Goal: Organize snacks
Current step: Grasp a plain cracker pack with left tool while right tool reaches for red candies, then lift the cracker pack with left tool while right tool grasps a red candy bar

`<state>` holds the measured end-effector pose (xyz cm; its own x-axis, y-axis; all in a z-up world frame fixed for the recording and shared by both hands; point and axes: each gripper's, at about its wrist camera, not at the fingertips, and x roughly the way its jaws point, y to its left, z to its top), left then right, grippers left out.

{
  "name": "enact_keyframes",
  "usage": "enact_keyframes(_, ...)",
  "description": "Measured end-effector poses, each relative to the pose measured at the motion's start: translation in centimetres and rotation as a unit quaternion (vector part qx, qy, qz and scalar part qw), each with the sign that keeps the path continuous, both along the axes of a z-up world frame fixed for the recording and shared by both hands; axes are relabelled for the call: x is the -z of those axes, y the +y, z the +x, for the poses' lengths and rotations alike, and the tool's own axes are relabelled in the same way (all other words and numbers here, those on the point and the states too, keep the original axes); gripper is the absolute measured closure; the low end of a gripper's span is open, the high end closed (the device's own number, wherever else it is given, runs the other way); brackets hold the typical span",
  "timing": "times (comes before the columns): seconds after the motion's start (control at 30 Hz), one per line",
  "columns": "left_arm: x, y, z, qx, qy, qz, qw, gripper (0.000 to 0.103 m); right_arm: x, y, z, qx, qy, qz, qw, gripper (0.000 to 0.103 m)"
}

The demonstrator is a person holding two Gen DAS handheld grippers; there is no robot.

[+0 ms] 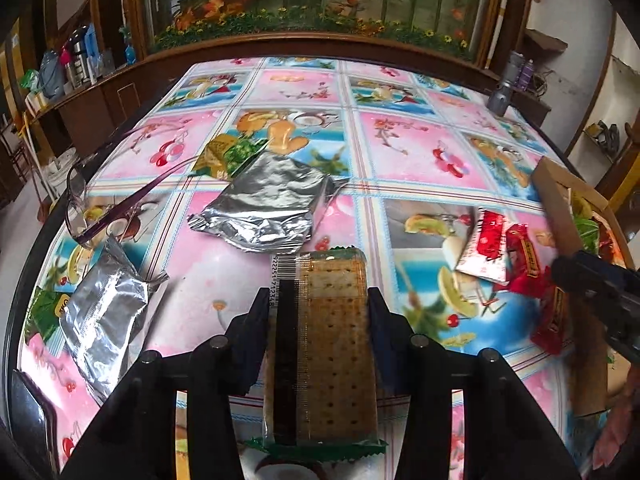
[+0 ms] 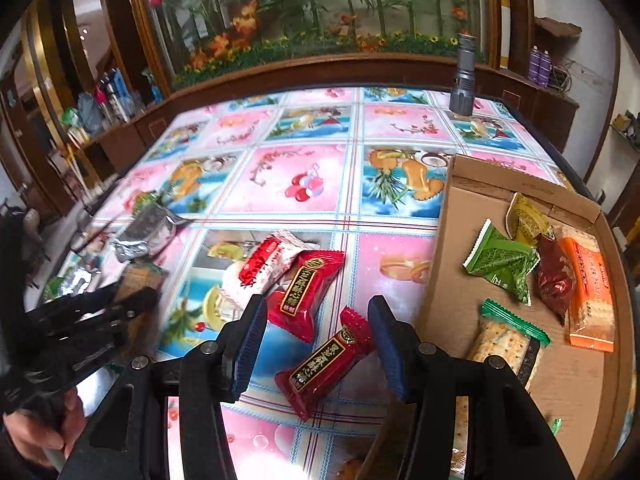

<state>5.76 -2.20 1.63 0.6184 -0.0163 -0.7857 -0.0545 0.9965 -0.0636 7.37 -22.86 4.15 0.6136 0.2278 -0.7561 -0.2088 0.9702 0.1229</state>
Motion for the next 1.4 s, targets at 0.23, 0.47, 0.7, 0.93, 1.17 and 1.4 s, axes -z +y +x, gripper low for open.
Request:
enact_keyframes(0.23,-1.0,-1.2,-0.7,0.015,-0.035,0.027,0.9989,0.058,1.5,2.3,2.8,0.009,0.062,-0.041,0.997,0.055)
enact_keyframes(0.47,-2.1,-2.0,-1.3,0.03,-0.07,0.024,0.9968,0.058,1.5,1.9,2.2,0.0,0.047,-0.019,0.999,0.082)
enact_keyframes(0.7,-2.7,-1.9,-1.5,0.022,-0.094,0.022,0.9951,0.058,-0.7,1.5,0.9,-0.029,-0.004,0.018,0.999,0.099)
enact_keyframes(0.93,-2.3,-2.2,-1.3,0.021,-0.087,0.031,0.9955,0.058,0.4,1.6,1.6,-0.038,0.042,0.02,0.998,0.09)
enact_keyframes(1.17,-2.3,-2.1,-1.4,0.023,-0.087,0.026,0.9956,0.058,2.4,3.6,1.5,-0.057,0.06,-0.031,0.996,0.072)
enact_keyframes(1.4,-2.4,-2.3,-1.5,0.026,-0.091,0.025,0.9952,0.058,1.9,4.1,0.4,-0.065,0.029,-0.04,0.997,0.083)
